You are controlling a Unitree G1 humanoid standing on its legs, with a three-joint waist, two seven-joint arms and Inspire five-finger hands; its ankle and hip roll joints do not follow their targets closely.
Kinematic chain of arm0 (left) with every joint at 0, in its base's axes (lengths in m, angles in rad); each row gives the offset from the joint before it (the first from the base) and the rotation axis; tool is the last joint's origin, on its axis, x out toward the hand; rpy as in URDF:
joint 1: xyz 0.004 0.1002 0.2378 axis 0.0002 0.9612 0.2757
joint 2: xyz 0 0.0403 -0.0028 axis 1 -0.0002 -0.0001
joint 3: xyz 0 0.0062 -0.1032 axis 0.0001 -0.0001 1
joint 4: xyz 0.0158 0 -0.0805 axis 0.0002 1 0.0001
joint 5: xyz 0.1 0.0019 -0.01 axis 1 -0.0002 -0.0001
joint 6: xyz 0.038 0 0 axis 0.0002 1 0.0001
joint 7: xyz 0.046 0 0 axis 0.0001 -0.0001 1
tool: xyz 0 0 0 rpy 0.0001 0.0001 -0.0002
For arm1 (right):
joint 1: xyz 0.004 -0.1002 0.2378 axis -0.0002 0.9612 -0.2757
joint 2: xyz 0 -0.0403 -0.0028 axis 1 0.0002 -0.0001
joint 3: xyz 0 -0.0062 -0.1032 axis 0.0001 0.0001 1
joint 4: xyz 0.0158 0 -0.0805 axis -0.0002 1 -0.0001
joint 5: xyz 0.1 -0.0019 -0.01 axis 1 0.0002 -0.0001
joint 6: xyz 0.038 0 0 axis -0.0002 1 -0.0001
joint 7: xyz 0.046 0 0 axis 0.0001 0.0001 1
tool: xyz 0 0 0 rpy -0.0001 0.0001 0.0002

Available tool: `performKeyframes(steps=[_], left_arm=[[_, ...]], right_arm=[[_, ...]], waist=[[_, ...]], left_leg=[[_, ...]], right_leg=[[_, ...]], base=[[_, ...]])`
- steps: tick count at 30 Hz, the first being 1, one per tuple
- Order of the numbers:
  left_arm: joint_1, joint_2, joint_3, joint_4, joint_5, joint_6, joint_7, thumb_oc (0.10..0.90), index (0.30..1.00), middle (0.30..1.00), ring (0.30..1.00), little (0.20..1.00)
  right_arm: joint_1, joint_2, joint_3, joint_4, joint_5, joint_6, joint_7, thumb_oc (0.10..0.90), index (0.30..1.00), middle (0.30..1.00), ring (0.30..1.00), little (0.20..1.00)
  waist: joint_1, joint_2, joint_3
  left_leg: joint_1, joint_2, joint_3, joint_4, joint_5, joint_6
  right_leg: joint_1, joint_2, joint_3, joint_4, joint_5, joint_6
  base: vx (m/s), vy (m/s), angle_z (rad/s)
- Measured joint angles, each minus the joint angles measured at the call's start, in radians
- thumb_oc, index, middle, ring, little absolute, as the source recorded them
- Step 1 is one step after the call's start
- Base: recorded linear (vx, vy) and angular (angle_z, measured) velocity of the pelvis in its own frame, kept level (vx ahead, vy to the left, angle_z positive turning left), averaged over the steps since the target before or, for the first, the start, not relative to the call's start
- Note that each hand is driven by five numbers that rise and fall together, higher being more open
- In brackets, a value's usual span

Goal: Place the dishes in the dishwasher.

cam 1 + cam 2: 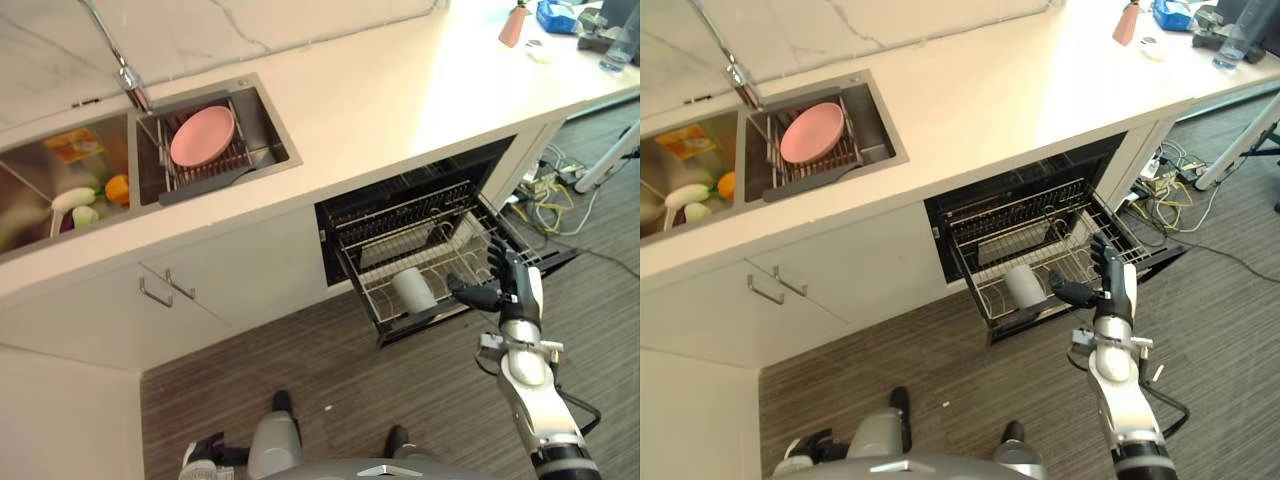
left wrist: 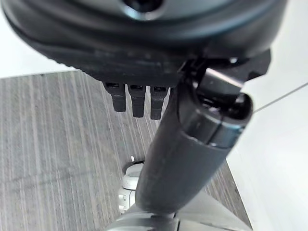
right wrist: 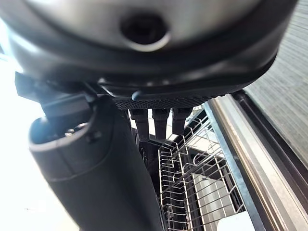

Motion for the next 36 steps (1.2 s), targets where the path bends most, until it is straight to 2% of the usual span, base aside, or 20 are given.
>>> performKeyframes(steps=[1,3,4,5,6,7,8,9,11,12,13,14,16,17,18,20,23,24,30,36], left_arm=[[0.005,-0.001,-0.003,0.007,0.004,0.001,0.009,0.8,0.9,0.9,0.9,0.9],[-0.014,0.0,-0.008,0.044,0.022,0.006,0.015,0.8,0.9,0.9,0.9,0.9],[-0.019,-0.008,-0.019,0.048,0.042,0.02,0.015,0.8,0.9,0.9,0.9,0.9],[-0.023,-0.012,-0.035,0.047,0.052,0.026,0.014,0.8,0.9,0.9,0.9,0.9],[-0.02,-0.019,-0.063,0.042,0.078,0.03,0.012,0.8,0.9,0.9,0.9,0.9],[-0.018,-0.008,-0.086,0.026,0.093,0.027,0.01,0.8,0.9,0.9,0.9,0.9],[-0.041,0.026,-0.129,0.011,0.129,0.032,0.012,0.8,0.9,0.9,0.9,0.9],[-0.052,0.05,-0.165,0.006,0.155,0.032,0.007,0.8,0.9,0.9,0.9,0.9],[-0.076,0.06,-0.2,-0.006,0.199,0.024,-0.001,0.8,0.9,0.9,0.9,0.9],[-0.081,0.057,-0.203,-0.019,0.197,0.025,0.004,0.8,0.9,0.9,0.9,0.9],[-0.087,0.063,-0.192,-0.017,0.197,0.027,0.009,0.8,0.9,0.9,0.9,0.9],[-0.093,0.057,-0.183,-0.019,0.195,0.026,0.015,0.8,0.9,0.9,0.9,0.9],[-0.111,0.033,-0.161,-0.017,0.193,0.024,0.025,0.8,0.9,0.9,0.9,0.9],[-0.114,0.031,-0.158,-0.018,0.193,0.025,0.025,0.8,0.9,0.9,0.9,0.9],[-0.121,0.001,-0.163,-0.012,0.192,0.025,0.026,0.8,0.9,0.9,0.9,0.9],[-0.142,-0.017,-0.168,0.018,0.195,0.041,0.021,0.8,0.9,0.9,0.9,0.9],[-0.119,0.001,-0.17,-0.008,0.196,0.034,0.008,0.8,0.9,0.9,0.9,0.9],[-0.116,0.016,-0.17,-0.016,0.198,0.032,0.009,0.8,0.9,0.9,0.9,0.9],[-0.04,-0.011,-0.115,-0.039,0.197,0.025,-0.013,0.8,0.9,0.9,0.9,0.9],[-0.023,-0.022,-0.097,-0.038,0.198,0.023,-0.04,0.8,0.9,0.9,0.9,0.9]], right_arm=[[0.008,-0.003,-0.001,-0.006,0.001,0.0,0.002,0.8,0.9,0.9,0.9,0.9],[0.007,-0.012,-0.025,-0.013,0.002,0.0,0.012,0.8,0.9,0.9,0.9,0.9],[0.006,-0.011,-0.059,-0.029,0.002,-0.007,0.015,0.8,0.9,0.9,0.9,0.9],[0.006,-0.012,-0.077,-0.041,0.002,-0.008,0.015,0.8,0.9,0.9,0.9,0.9],[0.007,-0.02,-0.094,-0.056,0.002,-0.013,0.015,0.8,0.9,0.9,0.9,0.9],[0.002,-0.008,-0.093,-0.047,0.0,-0.026,0.016,0.8,0.9,0.9,0.9,0.9],[0.001,0.019,-0.085,-0.075,0.003,-0.021,0.014,0.8,0.9,0.9,0.9,0.9],[-0.015,0.047,-0.078,-0.102,0.003,-0.022,0.014,0.8,0.9,0.9,0.9,0.9],[-0.072,0.074,-0.018,-0.132,0.002,-0.036,0.017,0.8,0.9,0.9,0.9,0.9],[-0.084,0.073,0.013,-0.147,0.0,-0.038,0.016,0.8,0.9,0.9,0.9,0.9],[-0.09,0.083,0.045,-0.165,-0.003,-0.044,0.022,0.8,0.9,0.9,0.9,0.9],[-0.086,0.071,0.073,-0.202,-0.011,-0.056,0.031,0.8,0.9,0.9,0.9,0.9],[-0.092,0.051,0.067,-0.28,-0.041,-0.063,0.028,0.8,0.9,0.9,0.9,0.9],[-0.098,0.045,0.058,-0.297,-0.048,-0.082,0.027,0.8,0.9,0.9,0.9,0.9],[-0.119,0.028,0.056,-0.312,-0.059,-0.092,0.02,0.8,0.9,0.9,0.9,0.9],[-0.115,-0.008,0.05,-0.348,-0.079,-0.124,0.005,0.8,0.9,0.9,0.9,0.9],[-0.089,-0.015,0.059,-0.254,-0.078,-0.119,0.017,0.8,0.9,0.9,0.9,0.9],[-0.092,-0.016,0.065,-0.224,-0.079,-0.118,0.032,0.8,0.9,0.9,0.9,0.9],[-0.097,-0.121,0.063,-0.067,-0.086,-0.083,0.088,0.8,0.9,0.9,0.9,0.9],[-0.187,-0.27,0.097,0.011,-0.165,-0.038,0.139,0.8,0.9,0.9,0.9,0.9]], waist=[[-0.018,0.012,-0.008],[-0.024,0.024,-0.011],[-0.02,0.023,-0.013],[-0.019,0.021,-0.014],[-0.02,0.02,-0.019],[-0.022,-0.003,-0.027],[-0.02,-0.047,-0.026],[-0.018,-0.062,-0.019],[-0.017,-0.056,-0.02],[-0.013,-0.053,-0.016],[-0.012,-0.048,-0.013],[-0.015,-0.045,-0.022],[-0.022,-0.04,-0.02],[-0.028,-0.045,-0.022],[-0.04,-0.05,-0.021],[-0.085,-0.049,-0.007],[-0.067,-0.119,-0.04],[-0.048,-0.138,-0.045],[-0.023,-0.045,-0.066],[-0.014,-0.028,-0.082]], left_leg=[[0.015,0.058,0.033,-0.106,0.001,0.001],[0.012,0.103,0.027,-0.197,0.002,-0.006],[0.006,0.089,0.023,-0.157,0.007,-0.012],[0.006,0.061,0.022,-0.114,0.009,-0.013],[0.009,0.011,0.026,-0.058,0.011,0.012],[0.027,-0.035,0.024,-0.061,0.038,0.02],[0.021,-0.09,0.051,-0.028,0.018,0.07],[0.004,-0.113,0.059,0.009,-0.001,0.088],[0.025,-0.136,0.103,0.049,-0.056,0.152],[0.046,-0.141,0.099,0.04,-0.092,0.19],[0.089,-0.149,0.103,-0.002,-0.088,0.195],[0.124,-0.16,0.094,-0.055,-0.075,0.203],[0.158,-0.194,0.077,-0.119,-0.059,0.217],[0.168,-0.212,0.078,-0.135,-0.035,0.221],[0.185,-0.236,0.066,-0.151,-0.057,0.236],[0.212,-0.263,-0.006,-0.183,-0.035,0.234],[0.252,-0.325,-0.047,-0.189,-0.06,0.222],[0.254,-0.327,-0.051,-0.181,-0.073,0.21],[0.308,-0.21,-0.068,-0.214,-0.117,0.139],[0.357,-0.175,-0.06,-0.256,-0.109,0.123]], right_leg=[[-0.011,0.0,0.001,0.009,-0.004,0.009],[-0.028,-0.014,0.008,0.029,-0.01,0.035],[-0.026,-0.057,0.003,0.052,-0.014,0.077],[-0.023,-0.086,-0.003,0.069,-0.018,0.092],[-0.017,-0.122,-0.003,0.102,-0.029,0.117],[-0.021,-0.173,0.006,0.146,-0.04,0.131],[-0.066,-0.235,0.037,0.233,-0.033,0.134],[-0.122,-0.278,0.076,0.335,-0.016,0.11],[-0.225,-0.335,0.115,0.529,0.106,0.028],[-0.251,-0.322,0.13,0.577,0.129,0.041],[-0.288,-0.293,0.118,0.687,0.066,0.04],[-0.31,-0.212,0.133,0.685,-0.007,0.028],[-0.307,-0.111,0.181,0.495,-0.074,0.05],[-0.309,-0.099,0.177,0.437,-0.074,0.047],[-0.336,-0.074,0.193,0.366,-0.075,0.045],[-0.362,0.001,0.326,0.162,-0.028,0.076],[-0.354,-0.072,0.278,0.175,0.062,0.044],[-0.348,-0.077,0.279,0.159,0.131,0.028],[-0.216,0.047,0.207,-0.003,0.192,-0.023],[-0.182,0.077,0.187,-0.005,0.169,-0.043]], base=[[0.26,0.508,0.25],[0.23,0.498,0.11],[0.19,0.425,0.1],[0.16,0.43,0.18],[0.06,0.304,0.19],[0.09,0.439,0.28],[0.09,0.452,0.23],[0.05,0.298,0.24],[0.24,0.459,-0.04],[0.32,0.461,-0.17],[0.26,0.168,0.05],[0.25,0.169,0.22],[0.21,0.071,0.4],[0.22,0.054,0.38],[0.15,0.029,0.33],[0.05,-0.061,1.09],[0.06,-0.103,0.84],[0.14,-0.111,0.19],[0.15,-0.103,0.05],[0.11,-0.086,0.05]])
